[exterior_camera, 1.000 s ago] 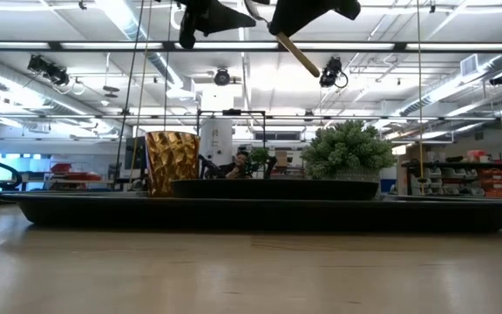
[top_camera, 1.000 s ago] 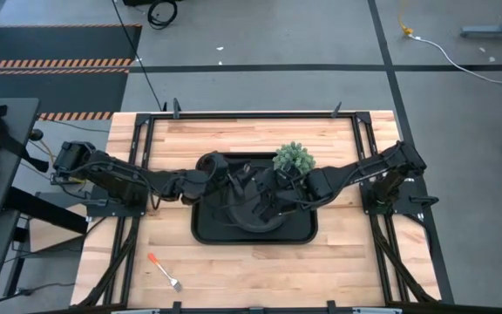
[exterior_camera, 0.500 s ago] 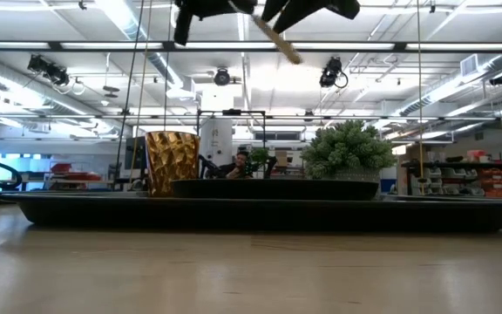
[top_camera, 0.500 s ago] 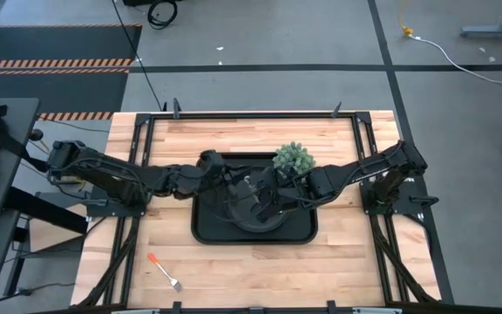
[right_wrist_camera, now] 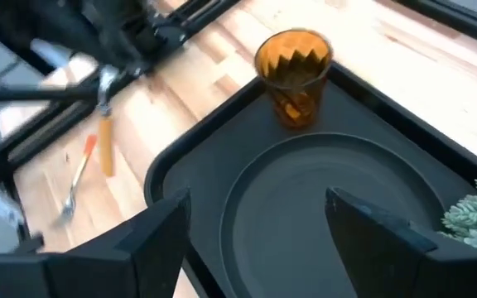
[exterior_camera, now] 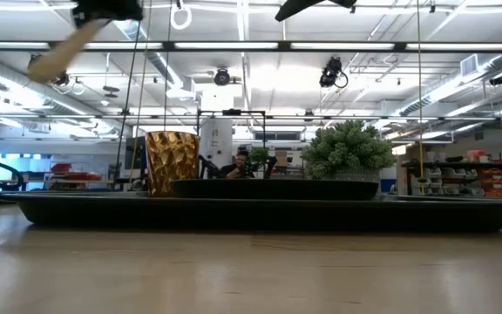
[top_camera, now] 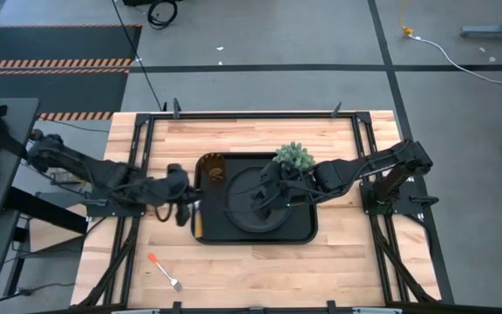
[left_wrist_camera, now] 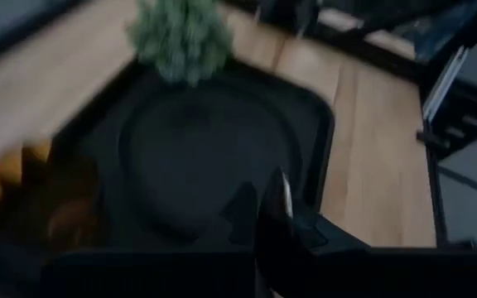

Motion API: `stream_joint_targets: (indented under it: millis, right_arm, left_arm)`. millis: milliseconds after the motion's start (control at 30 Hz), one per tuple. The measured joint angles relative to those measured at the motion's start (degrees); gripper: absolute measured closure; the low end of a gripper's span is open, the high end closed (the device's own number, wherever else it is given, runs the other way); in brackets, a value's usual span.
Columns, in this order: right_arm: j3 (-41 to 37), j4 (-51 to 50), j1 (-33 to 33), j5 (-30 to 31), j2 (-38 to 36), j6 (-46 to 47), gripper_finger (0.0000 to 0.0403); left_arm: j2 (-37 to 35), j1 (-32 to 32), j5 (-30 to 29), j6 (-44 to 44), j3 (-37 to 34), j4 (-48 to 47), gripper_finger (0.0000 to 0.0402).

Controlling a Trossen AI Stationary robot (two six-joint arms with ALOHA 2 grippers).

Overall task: Pick and place plate/cup/fork/spoon on tray
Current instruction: Put the orange spoon on the black serving tray to the left of the black plate

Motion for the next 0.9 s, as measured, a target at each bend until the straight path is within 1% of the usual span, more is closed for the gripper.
stream_joint_targets:
  millis: [100, 267, 367, 467, 567, 633, 700, 767, 833, 900]
  right_arm:
    - [0.0, 0.04, -0.56, 0.71, 0.11, 3.37, 0.0123]
    - [-0.02, 0.13, -1.8, 0.28, 0.13, 4.36, 0.0128]
    - [-0.04, 0.13, -2.73, -1.25, 0.13, 3.79, 0.0128]
    - [-0.04, 0.15, -3.6, -1.62, 0.13, 2.52, 0.0129]
    - [-0.04, 0.22, -4.37, -2.26, 0.13, 1.15, 0.0129]
    - [-0.04, 0.23, -4.92, -3.45, 0.13, 0.42, 0.0129]
    - [-0.04, 0.25, -5.56, -4.47, 0.15, -0.66, 0.0129]
    - [-0.04, 0.28, -6.22, -4.7, 0.15, -1.71, 0.0129]
    - [-0.04, 0.48, -6.8, -5.02, 0.15, -3.14, 0.0129]
    - [-0.04, 0.81, -7.37, -5.06, 0.15, -4.45, 0.0129]
  left_arm:
    - [-2.07, -2.58, 0.58, -6.27, 0.0, -6.24, 0.0384]
    - [-5.57, -5.58, 1.35, -12.16, -0.02, -11.23, 0.0384]
    - [-9.92, -6.31, 1.16, -16.77, -4.17, -10.96, 0.0384]
    - [-16.44, -6.68, 1.31, -20.25, -12.27, -4.38, 0.0384]
    - [-22.76, -6.09, 1.27, -20.22, -20.3, 4.24, 0.0384]
    - [-25.66, -5.01, 1.4, -18.64, -24.98, 10.13, 0.0384]
    - [-27.56, -3.57, 2.39, -17.11, -29.03, 14.89, 0.0384]
    - [-28.02, -1.34, 4.36, -16.42, -32.57, 18.18, 0.0384]
    - [-27.78, 1.71, 6.59, -15.94, -35.63, 20.6, 0.0384]
    - [-27.21, 5.46, 6.97, -15.99, -37.99, 21.97, 0.0384]
